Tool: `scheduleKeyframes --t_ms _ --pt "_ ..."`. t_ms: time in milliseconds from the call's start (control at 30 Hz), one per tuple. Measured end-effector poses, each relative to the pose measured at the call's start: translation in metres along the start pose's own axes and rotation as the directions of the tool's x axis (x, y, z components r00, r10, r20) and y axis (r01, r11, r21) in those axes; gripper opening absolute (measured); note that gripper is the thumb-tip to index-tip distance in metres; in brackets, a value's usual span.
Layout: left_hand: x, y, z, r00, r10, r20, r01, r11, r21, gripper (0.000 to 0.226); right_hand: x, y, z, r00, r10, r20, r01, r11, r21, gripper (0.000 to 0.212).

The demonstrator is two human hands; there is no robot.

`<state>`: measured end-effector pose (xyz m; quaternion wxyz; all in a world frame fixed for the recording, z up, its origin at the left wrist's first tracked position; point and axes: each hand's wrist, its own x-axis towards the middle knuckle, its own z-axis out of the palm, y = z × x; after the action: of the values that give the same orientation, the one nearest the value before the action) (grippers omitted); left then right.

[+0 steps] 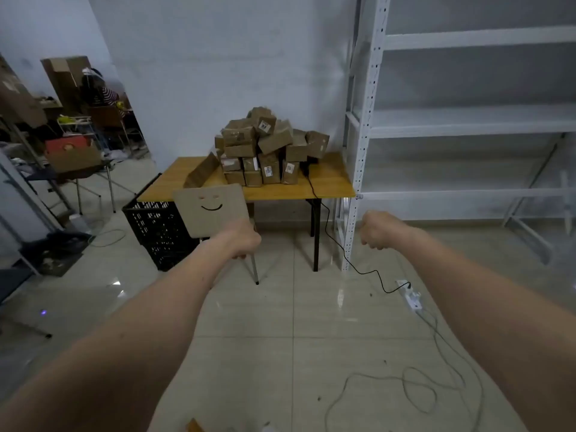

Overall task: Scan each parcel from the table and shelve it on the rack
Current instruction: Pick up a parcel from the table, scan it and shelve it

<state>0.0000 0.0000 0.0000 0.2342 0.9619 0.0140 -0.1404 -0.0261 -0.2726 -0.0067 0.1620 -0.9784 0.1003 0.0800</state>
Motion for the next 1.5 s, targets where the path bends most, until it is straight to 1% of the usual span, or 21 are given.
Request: scheduleKeyframes --t_ms 100,167,300,400,467,533,633,767,867,1033,1100,1233,1433,1500 --pt "0.028 0.029 0.005 1.000 -0.024 0.005 0.024 0.999 -0.031 0.027 0.039 0.018 -0.014 1.000 -0.004 0.023 0.003 1.000 0.028 0.017" --pt "0.048 0.059 0.006 0.999 -0.043 0.024 0.044 0.999 -0.006 0.027 0.065 0.031 -0.027 0.999 -0.025 0.042 0.025 1.000 0.003 0.016" --pt "0.095 0.109 0.012 0.999 -0.041 -0.016 0.041 0.999 0.004 0.019 0.118 0.061 -0.052 0.995 -0.079 0.065 0.079 0.997 -0.004 0.016" --pt "0.119 0.130 0.020 0.998 -0.051 -0.043 0.052 0.998 0.037 0.023 0.149 0.078 -0.062 0.993 -0.093 0.066 0.092 0.995 0.022 0.020" --pt "0.133 0.139 0.026 0.997 -0.056 -0.048 0.057 0.998 0.034 0.023 0.168 0.086 -0.061 0.991 -0.107 0.075 0.105 0.994 0.038 0.021" --pt "0.147 0.145 0.029 0.996 -0.042 -0.083 0.045 0.999 0.025 0.022 0.184 0.094 -0.058 0.990 -0.107 0.092 0.102 0.993 0.054 0.021" --pt "0.171 0.148 0.033 0.984 0.005 -0.179 -0.014 0.999 -0.045 0.017 0.210 0.100 -0.056 0.989 -0.111 0.099 0.104 0.992 0.070 0.023" --pt "0.206 0.144 0.043 0.984 0.026 -0.179 -0.050 0.990 -0.132 0.018 0.244 0.093 -0.053 0.987 -0.130 0.093 0.122 0.989 0.090 0.025" --pt "0.237 0.137 0.050 0.980 0.053 -0.193 -0.089 0.979 -0.181 0.018 0.275 0.079 -0.046 0.985 -0.154 0.075 0.143 0.980 0.137 0.029" --pt "0.307 0.115 0.041 0.971 0.097 -0.216 -0.145 0.966 -0.215 0.023 0.339 0.047 -0.022 0.984 -0.176 0.022 0.169 0.967 0.191 0.022" --pt "0.336 0.107 0.031 0.971 0.104 -0.215 -0.150 0.966 -0.211 0.022 0.362 0.033 -0.011 0.985 -0.168 0.025 0.158 0.960 0.229 0.021" --pt "0.394 0.097 0.009 0.964 0.122 -0.238 -0.173 0.963 -0.207 0.029 0.408 0.009 0.005 0.991 -0.132 0.019 0.119 0.942 0.313 0.020" --pt "0.475 0.101 -0.007 0.969 0.131 -0.209 -0.199 0.915 -0.350 0.020 0.479 -0.018 0.004 0.997 -0.082 -0.011 0.079 0.894 0.442 0.014" --pt "0.502 0.107 -0.009 0.961 0.128 -0.245 -0.218 0.896 -0.386 0.023 0.506 -0.021 0.001 0.998 -0.068 -0.007 0.063 0.870 0.488 0.013"
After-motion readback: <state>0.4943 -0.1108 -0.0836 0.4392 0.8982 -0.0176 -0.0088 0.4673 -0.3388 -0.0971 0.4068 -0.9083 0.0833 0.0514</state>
